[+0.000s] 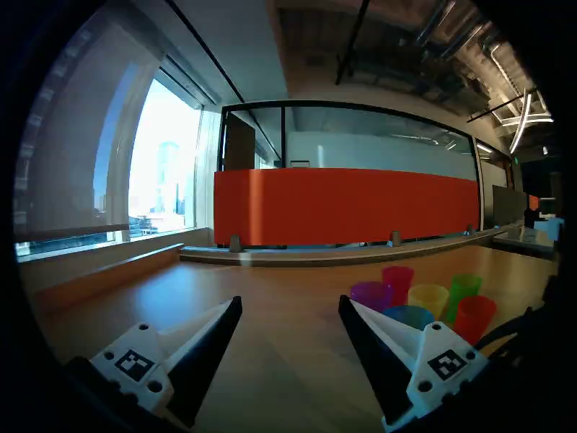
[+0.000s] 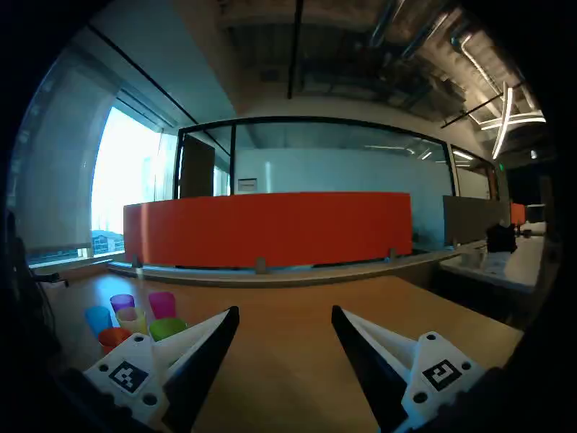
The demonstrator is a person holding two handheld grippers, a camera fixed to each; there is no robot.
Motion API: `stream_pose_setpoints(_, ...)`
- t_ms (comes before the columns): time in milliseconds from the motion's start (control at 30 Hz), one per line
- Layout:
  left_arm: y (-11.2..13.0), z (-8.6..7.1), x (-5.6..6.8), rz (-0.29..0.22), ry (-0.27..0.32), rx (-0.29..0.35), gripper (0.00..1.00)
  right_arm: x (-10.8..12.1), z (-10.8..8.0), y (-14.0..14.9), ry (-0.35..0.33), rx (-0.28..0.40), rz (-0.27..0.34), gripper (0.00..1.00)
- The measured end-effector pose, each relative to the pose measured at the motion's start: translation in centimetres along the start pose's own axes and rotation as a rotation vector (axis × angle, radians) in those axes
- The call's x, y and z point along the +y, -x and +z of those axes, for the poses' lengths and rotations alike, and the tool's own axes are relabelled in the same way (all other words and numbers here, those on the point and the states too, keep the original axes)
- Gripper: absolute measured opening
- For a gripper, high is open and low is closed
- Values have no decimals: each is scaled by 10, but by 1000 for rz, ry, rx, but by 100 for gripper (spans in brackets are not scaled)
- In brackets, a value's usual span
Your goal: Pour water
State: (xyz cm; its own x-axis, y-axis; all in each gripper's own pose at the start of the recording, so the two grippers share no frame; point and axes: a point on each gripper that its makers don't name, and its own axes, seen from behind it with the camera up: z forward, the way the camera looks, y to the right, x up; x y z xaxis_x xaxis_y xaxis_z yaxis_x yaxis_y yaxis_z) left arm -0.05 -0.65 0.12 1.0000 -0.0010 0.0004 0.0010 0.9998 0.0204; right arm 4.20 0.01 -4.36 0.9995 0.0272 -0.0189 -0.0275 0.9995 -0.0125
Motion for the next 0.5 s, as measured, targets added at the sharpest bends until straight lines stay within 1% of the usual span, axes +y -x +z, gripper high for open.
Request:
stream_pose_setpoints(200,0,0,0,1,0,0,100,3,2,-9,-1,21,-15,99)
stream_pose_setpoints(300,0,0,0,1,-1,0,100,1,5,-11,-8,35,-14,99)
stream_pose_setpoints(500,0,0,0,1,-1,0,100,-5,16,2,-27,24,-17,99)
